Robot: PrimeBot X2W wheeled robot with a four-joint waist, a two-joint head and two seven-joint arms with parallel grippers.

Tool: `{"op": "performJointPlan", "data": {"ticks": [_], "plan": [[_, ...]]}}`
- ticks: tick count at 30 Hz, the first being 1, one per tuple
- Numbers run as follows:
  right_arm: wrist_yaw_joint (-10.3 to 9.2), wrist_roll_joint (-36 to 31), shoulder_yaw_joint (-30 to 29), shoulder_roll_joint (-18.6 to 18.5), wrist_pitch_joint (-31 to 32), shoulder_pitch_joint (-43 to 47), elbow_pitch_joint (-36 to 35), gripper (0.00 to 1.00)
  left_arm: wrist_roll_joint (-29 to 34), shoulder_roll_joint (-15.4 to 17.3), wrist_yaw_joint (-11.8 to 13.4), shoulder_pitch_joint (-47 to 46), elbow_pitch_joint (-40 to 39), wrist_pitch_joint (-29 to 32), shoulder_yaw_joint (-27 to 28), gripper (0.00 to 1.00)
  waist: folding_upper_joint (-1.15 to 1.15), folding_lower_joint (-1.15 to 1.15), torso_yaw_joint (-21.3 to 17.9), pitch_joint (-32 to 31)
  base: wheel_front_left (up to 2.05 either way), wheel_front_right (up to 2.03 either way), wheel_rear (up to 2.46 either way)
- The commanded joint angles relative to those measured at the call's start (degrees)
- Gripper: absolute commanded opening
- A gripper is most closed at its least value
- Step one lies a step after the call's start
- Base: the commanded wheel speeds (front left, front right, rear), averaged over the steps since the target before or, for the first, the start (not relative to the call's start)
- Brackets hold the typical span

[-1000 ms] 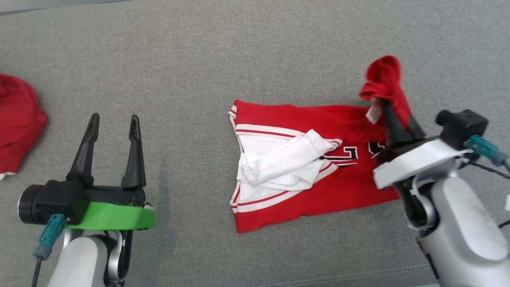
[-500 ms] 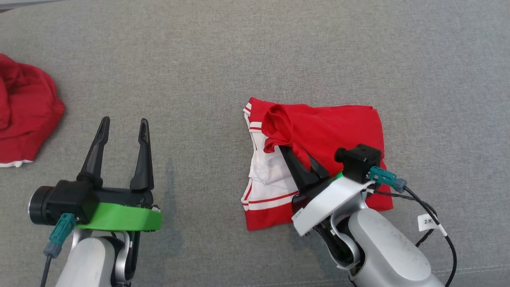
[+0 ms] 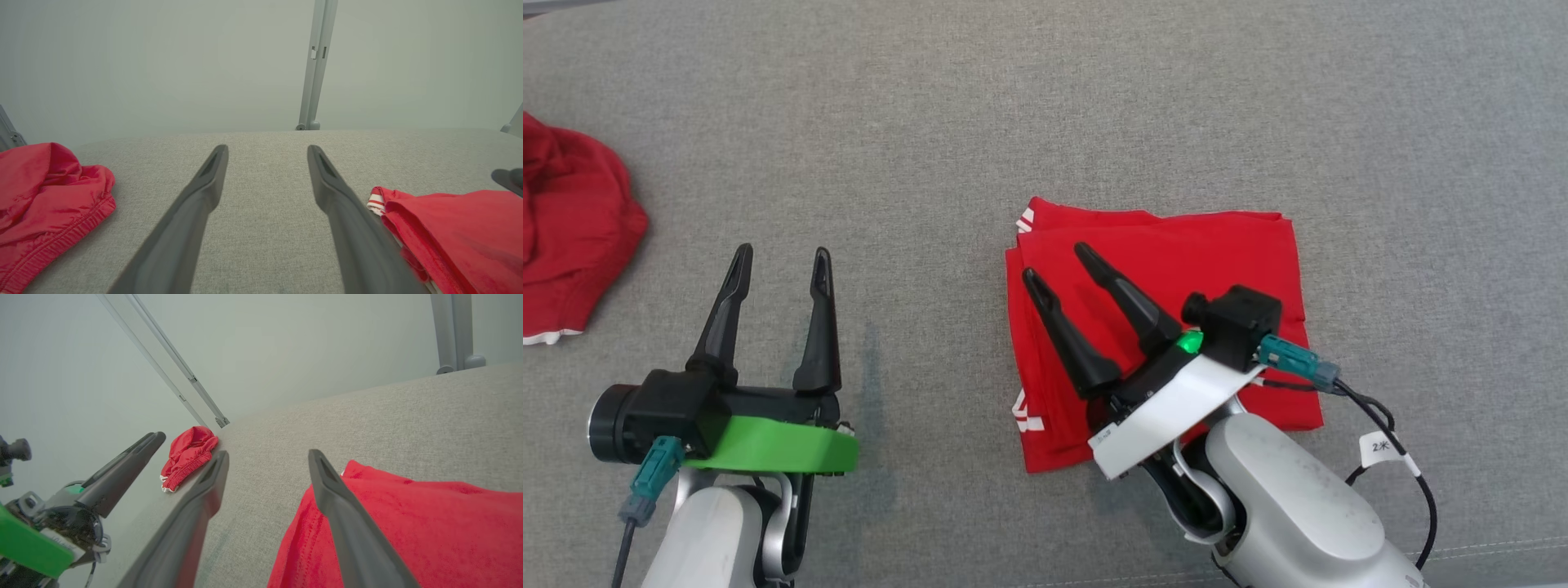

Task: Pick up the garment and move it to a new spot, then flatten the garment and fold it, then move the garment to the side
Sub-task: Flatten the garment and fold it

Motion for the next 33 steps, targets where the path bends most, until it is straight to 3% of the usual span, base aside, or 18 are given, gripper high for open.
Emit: {"op": "performJointPlan", "data": {"ticks": [1,10,19,33], "plan": [[0.00,-0.5,-0.5,-0.1,-0.2,0.2,-0.5,1.00,-0.4,-0.1,-0.1,-1.0,0.1,-0.2,0.1,1.00,0.00,0.00,-0.1,-0.1,0.00,0.00,0.00],[0.00,-8.2,-15.9,-4.7,-0.4,5.8,-7.5,1.00,-0.5,0.0,1.2,0.2,-0.1,-0.3,0.8,1.00,0.00,0.00,-0.9,-0.5,0.00,0.00,0.00],[0.00,-12.8,-32.3,-10.5,3.6,12.5,-11.7,1.00,-1.7,0.9,2.0,1.8,-0.6,0.0,2.3,1.00,0.00,0.00,-1.0,-2.3,0.00,0.00,0.00],[0.00,-14.3,-32.2,-10.9,5.9,18.9,-13.1,1.00,-3.2,2.3,3.3,7.3,-1.9,2.5,2.9,1.00,0.00,0.00,-0.5,-10.7,0.00,0.00,0.00]]}}
